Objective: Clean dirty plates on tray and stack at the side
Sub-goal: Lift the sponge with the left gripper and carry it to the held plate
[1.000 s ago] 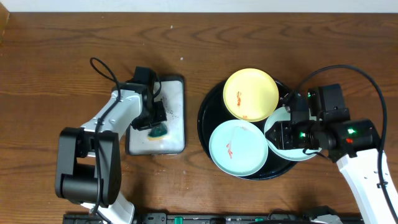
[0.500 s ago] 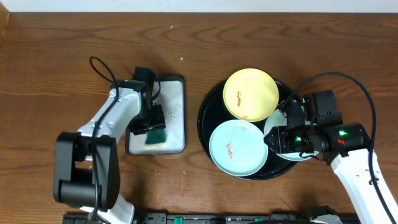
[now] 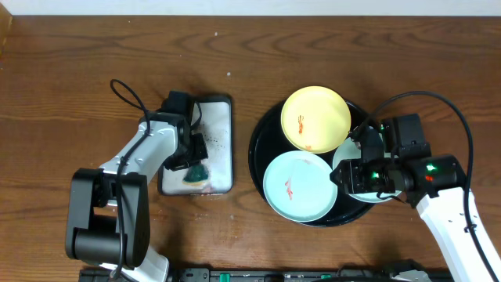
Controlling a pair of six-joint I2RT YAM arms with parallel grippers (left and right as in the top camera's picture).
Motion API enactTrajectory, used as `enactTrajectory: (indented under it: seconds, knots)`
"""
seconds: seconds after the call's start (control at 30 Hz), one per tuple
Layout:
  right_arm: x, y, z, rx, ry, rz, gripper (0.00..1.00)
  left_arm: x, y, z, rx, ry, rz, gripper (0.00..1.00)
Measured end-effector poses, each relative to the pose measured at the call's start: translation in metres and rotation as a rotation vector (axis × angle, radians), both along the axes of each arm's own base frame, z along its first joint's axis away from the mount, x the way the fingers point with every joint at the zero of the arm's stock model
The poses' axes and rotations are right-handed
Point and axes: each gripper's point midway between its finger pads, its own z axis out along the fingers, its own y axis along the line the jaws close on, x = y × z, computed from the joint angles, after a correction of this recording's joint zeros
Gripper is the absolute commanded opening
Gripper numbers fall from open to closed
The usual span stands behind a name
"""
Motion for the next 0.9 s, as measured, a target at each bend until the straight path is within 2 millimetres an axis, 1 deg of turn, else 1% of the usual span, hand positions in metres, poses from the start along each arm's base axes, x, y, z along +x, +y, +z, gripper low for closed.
enactTrajectory:
  seconds: [0.07, 0.1, 0.2, 0.27, 0.33, 0.37, 0.43, 0.5, 0.53, 0.6, 0.7, 0.77, 0.9]
  knots:
    - [-0.003, -0.001, -0.005, -0.003, 0.012, 0.001, 0.36, -0.002, 0.000, 0.001, 0.003, 0.013, -0.001, 0.07]
    - [-0.005, -0.001, -0.009, -0.006, 0.023, 0.001, 0.34, -0.006, 0.001, 0.003, 0.005, 0.031, -0.002, 0.07]
    - [-0.013, -0.005, -0.025, -0.027, 0.081, -0.023, 0.33, -0.019, 0.003, 0.012, 0.017, 0.102, -0.013, 0.07]
    - [-0.017, -0.008, -0.038, -0.042, 0.116, -0.032, 0.33, -0.021, 0.003, 0.023, 0.018, 0.126, -0.018, 0.07]
    - [-0.021, -0.009, -0.050, -0.053, 0.153, -0.035, 0.33, -0.014, 0.000, 0.039, 0.006, 0.102, -0.025, 0.07]
    - [-0.022, -0.010, -0.055, -0.058, 0.167, -0.038, 0.33, -0.009, -0.002, 0.050, -0.006, 0.072, -0.032, 0.07]
    - [-0.022, -0.010, -0.065, -0.065, 0.188, -0.040, 0.33, 0.003, -0.007, 0.079, -0.040, -0.014, -0.042, 0.08]
    - [-0.023, -0.011, -0.077, -0.071, 0.212, -0.046, 0.33, 0.009, -0.014, 0.110, -0.082, -0.114, -0.053, 0.08]
    - [-0.024, -0.011, -0.084, -0.076, 0.229, -0.053, 0.33, 0.009, -0.018, 0.127, -0.106, -0.168, -0.064, 0.07]
    - [-0.026, -0.012, -0.095, -0.084, 0.262, -0.065, 0.32, 0.006, -0.025, 0.153, -0.139, -0.247, -0.086, 0.07]
    - [-0.025, -0.012, -0.109, -0.090, 0.291, -0.081, 0.28, -0.003, -0.037, 0.176, -0.168, -0.316, -0.132, 0.07]
    - [-0.023, -0.012, -0.116, -0.093, 0.310, -0.093, 0.25, -0.009, -0.048, 0.184, -0.186, -0.340, -0.171, 0.08]
    - [-0.015, -0.010, -0.133, -0.092, 0.338, -0.131, 0.04, -0.017, -0.069, 0.187, -0.210, -0.339, -0.243, 0.07]
